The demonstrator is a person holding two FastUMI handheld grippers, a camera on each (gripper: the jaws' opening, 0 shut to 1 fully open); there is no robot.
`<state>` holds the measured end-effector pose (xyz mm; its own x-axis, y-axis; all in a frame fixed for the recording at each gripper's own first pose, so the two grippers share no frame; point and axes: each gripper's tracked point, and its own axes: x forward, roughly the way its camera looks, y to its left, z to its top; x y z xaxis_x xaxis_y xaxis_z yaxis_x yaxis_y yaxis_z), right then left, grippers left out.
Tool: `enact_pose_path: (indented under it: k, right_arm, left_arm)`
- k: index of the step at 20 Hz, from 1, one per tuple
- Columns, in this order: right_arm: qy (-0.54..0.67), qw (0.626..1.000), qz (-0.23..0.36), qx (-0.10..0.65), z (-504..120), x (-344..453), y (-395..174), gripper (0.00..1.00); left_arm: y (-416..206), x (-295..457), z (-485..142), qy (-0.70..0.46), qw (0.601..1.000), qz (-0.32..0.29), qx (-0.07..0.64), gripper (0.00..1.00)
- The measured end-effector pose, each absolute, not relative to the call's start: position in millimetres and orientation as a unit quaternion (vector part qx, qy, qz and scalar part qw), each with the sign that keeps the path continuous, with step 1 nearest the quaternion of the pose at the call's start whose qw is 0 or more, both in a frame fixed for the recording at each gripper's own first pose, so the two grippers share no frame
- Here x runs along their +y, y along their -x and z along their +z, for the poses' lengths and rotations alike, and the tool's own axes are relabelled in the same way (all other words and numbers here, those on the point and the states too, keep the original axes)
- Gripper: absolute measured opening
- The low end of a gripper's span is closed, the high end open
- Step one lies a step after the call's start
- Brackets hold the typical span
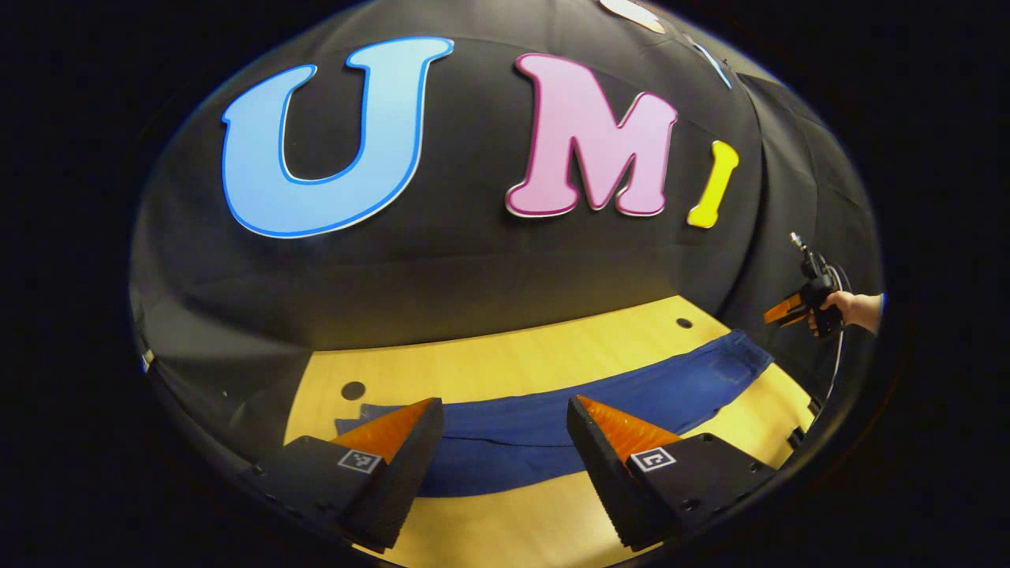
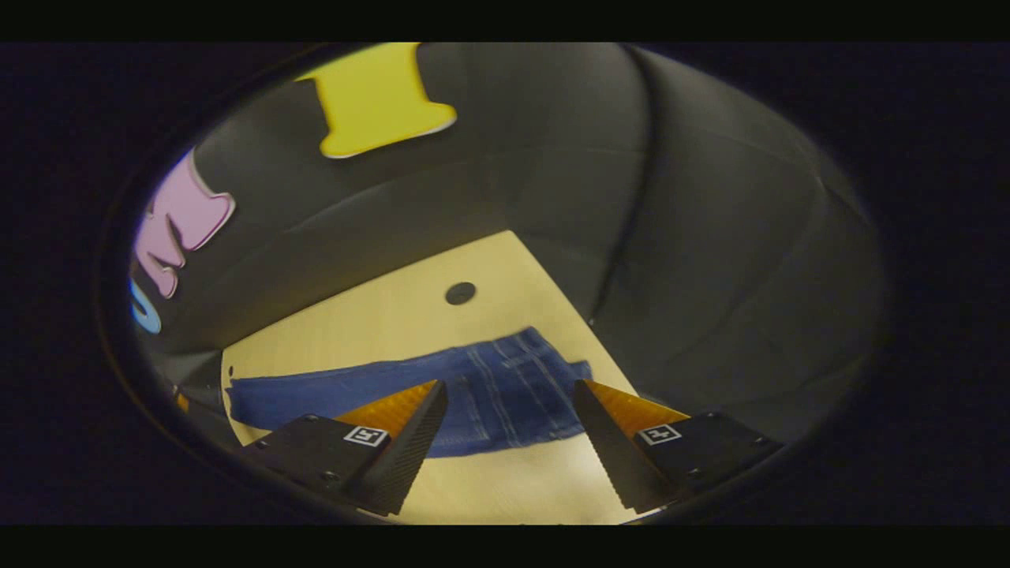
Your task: Grasp the waist and the cuffs of the jeans and fold them to make the two legs overlap; first hold the waist and fold one-third of the jeans toward the cuffs, then hold the cuffs and fold the remaining one-third in the same direction to finish folding.
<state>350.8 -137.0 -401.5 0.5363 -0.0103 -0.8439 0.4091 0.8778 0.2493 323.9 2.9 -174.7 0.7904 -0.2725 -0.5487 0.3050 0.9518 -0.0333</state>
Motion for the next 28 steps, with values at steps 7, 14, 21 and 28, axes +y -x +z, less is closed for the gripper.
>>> enact_pose_path:
  k: [7, 14, 21, 28]
  right_arm:
    - [-0.327, 0.749, -0.216, 0.535, -496.8, -126.9, -324.0, 0.98]
    - [-0.325, 0.702, -0.292, 0.562, -552.9, -135.0, -328.2, 0.98]
    - [-0.351, 0.714, -0.285, 0.535, -549.5, -129.7, -350.8, 0.34]
    - [-0.369, 0.76, -0.22, 0.488, -521.3, -119.9, -365.8, 0.2]
  left_arm:
    - [-265.2, -18.0, -198.3, 0.032, 0.94, -0.157, 0.302, 0.99]
    - [-254.8, 17.6, -215.0, 0.049, 0.939, -0.101, 0.324, 0.97]
    - [-251.1, 18.8, -231.0, 0.05, 0.936, -0.089, 0.336, 0.97]
    - [-242.1, 26.4, -226.9, 0.039, 0.936, -0.092, 0.336, 0.97]
